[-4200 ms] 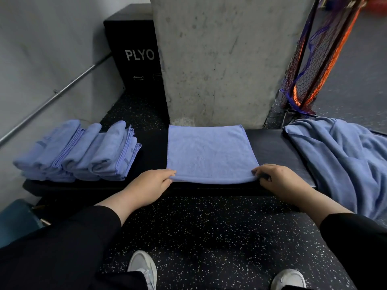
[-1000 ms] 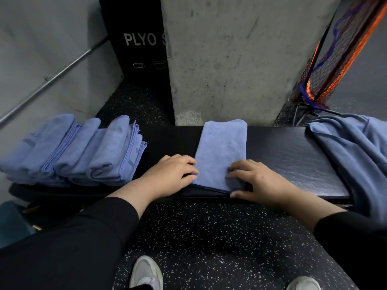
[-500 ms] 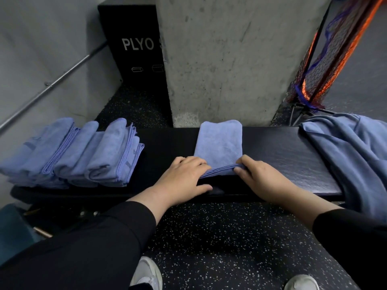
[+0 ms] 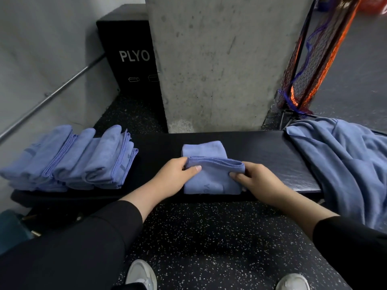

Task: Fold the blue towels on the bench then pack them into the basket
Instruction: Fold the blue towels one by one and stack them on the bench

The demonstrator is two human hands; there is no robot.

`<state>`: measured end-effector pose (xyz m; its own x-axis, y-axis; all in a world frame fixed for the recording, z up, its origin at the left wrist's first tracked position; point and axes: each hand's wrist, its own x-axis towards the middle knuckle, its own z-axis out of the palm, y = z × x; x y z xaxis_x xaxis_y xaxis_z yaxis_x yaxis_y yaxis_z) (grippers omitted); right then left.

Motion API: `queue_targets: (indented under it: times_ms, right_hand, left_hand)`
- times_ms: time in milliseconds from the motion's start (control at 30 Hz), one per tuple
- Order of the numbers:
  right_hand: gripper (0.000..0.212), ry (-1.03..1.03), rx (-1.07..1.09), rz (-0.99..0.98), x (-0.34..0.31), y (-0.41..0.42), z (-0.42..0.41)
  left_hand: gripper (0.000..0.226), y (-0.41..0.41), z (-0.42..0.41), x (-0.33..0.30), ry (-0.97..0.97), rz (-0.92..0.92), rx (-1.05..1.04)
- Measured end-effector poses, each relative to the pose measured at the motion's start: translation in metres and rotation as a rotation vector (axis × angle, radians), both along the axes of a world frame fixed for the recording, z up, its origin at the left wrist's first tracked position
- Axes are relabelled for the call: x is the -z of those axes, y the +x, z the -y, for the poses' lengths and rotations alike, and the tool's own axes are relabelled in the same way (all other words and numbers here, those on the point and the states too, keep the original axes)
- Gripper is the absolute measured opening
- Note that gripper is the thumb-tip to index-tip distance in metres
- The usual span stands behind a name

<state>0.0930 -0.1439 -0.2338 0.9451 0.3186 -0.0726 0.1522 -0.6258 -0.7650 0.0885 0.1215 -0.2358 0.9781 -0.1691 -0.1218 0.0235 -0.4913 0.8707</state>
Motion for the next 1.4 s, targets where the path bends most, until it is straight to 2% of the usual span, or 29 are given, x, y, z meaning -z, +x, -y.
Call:
queue_targets:
  times_ms: [100, 200, 333, 433, 567, 700, 767, 867, 967, 1067, 1233, 1400]
  right_hand:
    - [0.009, 0.067, 0.06, -0.043, -0.006, 0.003, -0.004]
    - [0.015, 0.051, 0.112, -0.055, -0.002, 0.012, -0.006]
    - [0.024, 0.126, 0.234, -0.06, 0.0, 0.033, -0.02]
    - [0.021, 0.184, 0.291, -0.067, 0.0, 0.054, -0.034]
    - [0.017, 0.147, 0.354, -0.037, 0.003, 0.08, -0.046]
    - [0.023, -0.115, 0.364, 0.012, 0.024, 0.101, -0.05]
    - [0.031, -0.219, 0.407, 0.091, 0.032, 0.103, -0.051]
    - [0.032, -0.259, 0.461, 0.307, 0.033, 0.098, -0.054]
    - [0.025, -0.167, 0.322, 0.56, 0.029, 0.092, -0.052]
    - [0.033, -0.159, 0.046, 0.671, 0.032, 0.083, -0.048]
    - [0.077, -0.528, -0.287, 0.255, 0.057, 0.058, -0.037]
    - [0.08, -0.559, -0.298, 0.191, 0.055, 0.059, -0.024]
  left_hand:
    - [0.015, 0.0, -0.003, -0.004, -0.151, -0.089, -0.056]
    - [0.022, 0.004, -0.01, -0.006, -0.178, -0.154, -0.086]
    - [0.032, 0.017, -0.012, -0.003, -0.163, -0.111, -0.173]
    - [0.033, 0.032, -0.011, 0.001, -0.138, -0.055, -0.256]
    - [0.042, 0.052, -0.013, 0.009, -0.026, 0.004, -0.279]
    - [0.057, 0.069, -0.019, 0.017, 0.223, 0.084, -0.287]
    - [0.056, 0.071, -0.017, 0.017, 0.388, 0.183, -0.309]
    - [0.048, 0.062, -0.006, 0.015, 0.57, 0.345, -0.157]
    - [0.046, 0.055, 0.005, 0.018, 0.664, 0.447, 0.024]
    - [0.051, 0.055, 0.014, 0.026, 0.768, 0.369, 0.111]
    - [0.063, 0.051, 0.006, 0.042, 0.852, 0.157, 0.248]
    - [0.068, 0.048, 0.001, 0.043, 0.833, 0.117, 0.28]
